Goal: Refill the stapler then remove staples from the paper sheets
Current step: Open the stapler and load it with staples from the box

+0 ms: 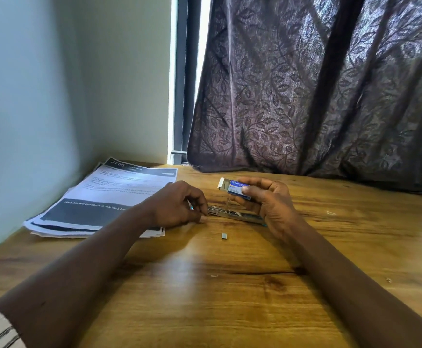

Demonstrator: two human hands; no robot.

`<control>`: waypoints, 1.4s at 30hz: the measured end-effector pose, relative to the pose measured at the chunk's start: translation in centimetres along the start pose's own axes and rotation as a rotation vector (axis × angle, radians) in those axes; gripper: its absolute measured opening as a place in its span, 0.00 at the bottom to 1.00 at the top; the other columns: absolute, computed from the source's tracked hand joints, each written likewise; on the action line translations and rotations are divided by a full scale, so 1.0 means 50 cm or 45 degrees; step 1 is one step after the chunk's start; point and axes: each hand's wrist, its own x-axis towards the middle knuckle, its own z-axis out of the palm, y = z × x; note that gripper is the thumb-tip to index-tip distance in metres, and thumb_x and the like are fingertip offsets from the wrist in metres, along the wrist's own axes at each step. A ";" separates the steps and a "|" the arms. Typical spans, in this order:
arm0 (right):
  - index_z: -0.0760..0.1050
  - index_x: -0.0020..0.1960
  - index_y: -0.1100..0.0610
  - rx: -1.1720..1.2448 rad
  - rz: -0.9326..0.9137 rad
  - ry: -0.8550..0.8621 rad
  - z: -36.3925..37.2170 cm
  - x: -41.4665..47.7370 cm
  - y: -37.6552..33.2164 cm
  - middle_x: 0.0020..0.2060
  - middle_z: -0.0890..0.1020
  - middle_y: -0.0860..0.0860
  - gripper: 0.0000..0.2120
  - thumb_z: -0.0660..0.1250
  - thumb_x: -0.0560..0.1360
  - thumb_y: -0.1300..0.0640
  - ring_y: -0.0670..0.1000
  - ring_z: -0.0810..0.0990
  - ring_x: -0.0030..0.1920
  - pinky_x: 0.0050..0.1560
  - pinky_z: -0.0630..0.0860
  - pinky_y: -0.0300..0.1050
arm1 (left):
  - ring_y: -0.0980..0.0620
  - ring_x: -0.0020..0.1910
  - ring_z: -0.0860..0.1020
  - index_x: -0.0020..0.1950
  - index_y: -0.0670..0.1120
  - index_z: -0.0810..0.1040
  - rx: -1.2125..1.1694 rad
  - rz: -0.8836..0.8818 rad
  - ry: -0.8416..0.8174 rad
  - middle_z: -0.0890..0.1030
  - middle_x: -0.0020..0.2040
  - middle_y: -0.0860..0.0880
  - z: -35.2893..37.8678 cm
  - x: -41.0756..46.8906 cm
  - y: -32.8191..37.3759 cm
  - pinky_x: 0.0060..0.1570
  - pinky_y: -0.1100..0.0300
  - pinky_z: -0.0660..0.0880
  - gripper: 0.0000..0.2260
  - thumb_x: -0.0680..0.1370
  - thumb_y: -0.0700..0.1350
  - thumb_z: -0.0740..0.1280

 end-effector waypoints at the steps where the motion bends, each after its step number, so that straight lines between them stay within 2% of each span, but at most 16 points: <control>1: 0.81 0.54 0.68 -0.020 -0.031 0.001 0.002 -0.001 0.001 0.50 0.86 0.64 0.08 0.68 0.76 0.73 0.57 0.88 0.45 0.42 0.85 0.41 | 0.64 0.38 0.79 0.45 0.53 0.86 -0.059 0.011 0.016 0.85 0.44 0.56 0.002 0.000 0.001 0.42 0.67 0.73 0.05 0.73 0.45 0.78; 4: 0.81 0.53 0.67 -0.048 -0.124 -0.012 0.006 -0.003 0.002 0.49 0.86 0.63 0.07 0.67 0.76 0.73 0.56 0.88 0.43 0.44 0.85 0.43 | 0.60 0.38 0.80 0.46 0.49 0.86 -0.302 0.140 0.219 0.86 0.41 0.52 0.009 0.003 0.012 0.42 0.66 0.75 0.05 0.73 0.41 0.78; 7: 0.81 0.53 0.67 -0.061 -0.134 -0.041 0.008 -0.005 0.001 0.48 0.86 0.62 0.07 0.68 0.76 0.73 0.55 0.88 0.43 0.43 0.85 0.42 | 0.59 0.33 0.78 0.48 0.45 0.86 -0.406 0.277 0.503 0.85 0.40 0.53 0.011 0.006 0.026 0.36 0.68 0.74 0.04 0.74 0.41 0.77; 12: 0.81 0.55 0.69 -0.176 -0.136 -0.066 0.008 -0.008 0.006 0.50 0.86 0.64 0.08 0.69 0.76 0.72 0.59 0.87 0.49 0.46 0.85 0.43 | 0.58 0.27 0.75 0.51 0.47 0.87 -0.230 0.321 0.721 0.85 0.39 0.58 0.019 0.008 0.037 0.32 0.70 0.71 0.05 0.75 0.44 0.76; 16: 0.81 0.55 0.68 -0.277 -0.178 -0.117 0.007 -0.008 0.006 0.50 0.85 0.63 0.09 0.68 0.76 0.72 0.56 0.87 0.48 0.45 0.85 0.42 | 0.59 0.30 0.77 0.51 0.51 0.88 -0.086 0.292 0.761 0.83 0.39 0.63 0.030 0.009 0.041 0.32 0.72 0.69 0.05 0.75 0.44 0.76; 19: 0.82 0.53 0.66 -0.279 -0.216 -0.139 0.008 -0.006 0.012 0.46 0.86 0.61 0.08 0.68 0.76 0.73 0.51 0.87 0.43 0.43 0.84 0.39 | 0.58 0.32 0.77 0.49 0.54 0.87 0.016 0.258 0.770 0.82 0.39 0.63 0.039 0.007 0.046 0.34 0.72 0.68 0.05 0.75 0.45 0.76; 22: 0.82 0.52 0.66 -0.271 -0.228 -0.160 0.009 -0.007 0.013 0.45 0.86 0.61 0.08 0.68 0.76 0.73 0.51 0.87 0.42 0.43 0.84 0.40 | 0.57 0.32 0.75 0.49 0.54 0.87 0.071 0.230 0.781 0.83 0.42 0.61 0.041 0.005 0.051 0.35 0.65 0.69 0.04 0.76 0.46 0.76; 24: 0.82 0.53 0.66 -0.273 -0.229 -0.169 0.009 -0.007 0.012 0.46 0.86 0.62 0.08 0.68 0.76 0.73 0.52 0.87 0.42 0.44 0.84 0.40 | 0.57 0.33 0.74 0.50 0.54 0.87 0.094 0.221 0.797 0.82 0.42 0.60 0.041 0.004 0.054 0.35 0.63 0.67 0.04 0.75 0.47 0.76; 28: 0.82 0.54 0.65 -0.282 -0.222 -0.184 0.011 -0.007 0.012 0.48 0.86 0.65 0.08 0.68 0.76 0.72 0.53 0.87 0.43 0.45 0.85 0.41 | 0.55 0.42 0.75 0.49 0.54 0.87 0.103 0.187 0.780 0.81 0.46 0.57 0.040 0.005 0.056 0.37 0.61 0.69 0.05 0.75 0.47 0.76; 32: 0.82 0.54 0.66 -0.282 -0.212 -0.204 0.011 -0.009 0.011 0.46 0.86 0.60 0.09 0.68 0.76 0.73 0.50 0.87 0.42 0.42 0.83 0.38 | 0.55 0.54 0.78 0.47 0.53 0.87 0.003 0.134 0.729 0.81 0.55 0.55 0.043 0.008 0.049 0.47 0.57 0.77 0.04 0.74 0.46 0.77; 34: 0.82 0.54 0.67 -0.277 -0.207 -0.211 0.012 -0.009 0.012 0.46 0.86 0.60 0.09 0.68 0.76 0.73 0.50 0.87 0.41 0.42 0.83 0.38 | 0.56 0.52 0.81 0.47 0.52 0.87 -0.100 0.092 0.692 0.82 0.55 0.55 0.046 0.007 0.049 0.46 0.59 0.79 0.04 0.73 0.45 0.77; 38: 0.82 0.53 0.65 -0.261 -0.188 -0.218 0.010 -0.007 0.014 0.46 0.87 0.60 0.08 0.68 0.76 0.72 0.52 0.87 0.43 0.45 0.85 0.41 | 0.59 0.39 0.85 0.47 0.50 0.84 -0.299 -0.008 0.625 0.85 0.47 0.55 0.050 0.006 0.054 0.37 0.66 0.78 0.06 0.74 0.41 0.77; 42: 0.82 0.53 0.66 -0.219 -0.170 -0.206 0.011 -0.003 0.014 0.46 0.87 0.61 0.09 0.68 0.76 0.73 0.53 0.87 0.43 0.44 0.85 0.41 | 0.52 0.40 0.86 0.51 0.48 0.82 -0.453 -0.009 0.648 0.85 0.48 0.52 0.050 0.006 0.056 0.36 0.63 0.80 0.07 0.75 0.41 0.77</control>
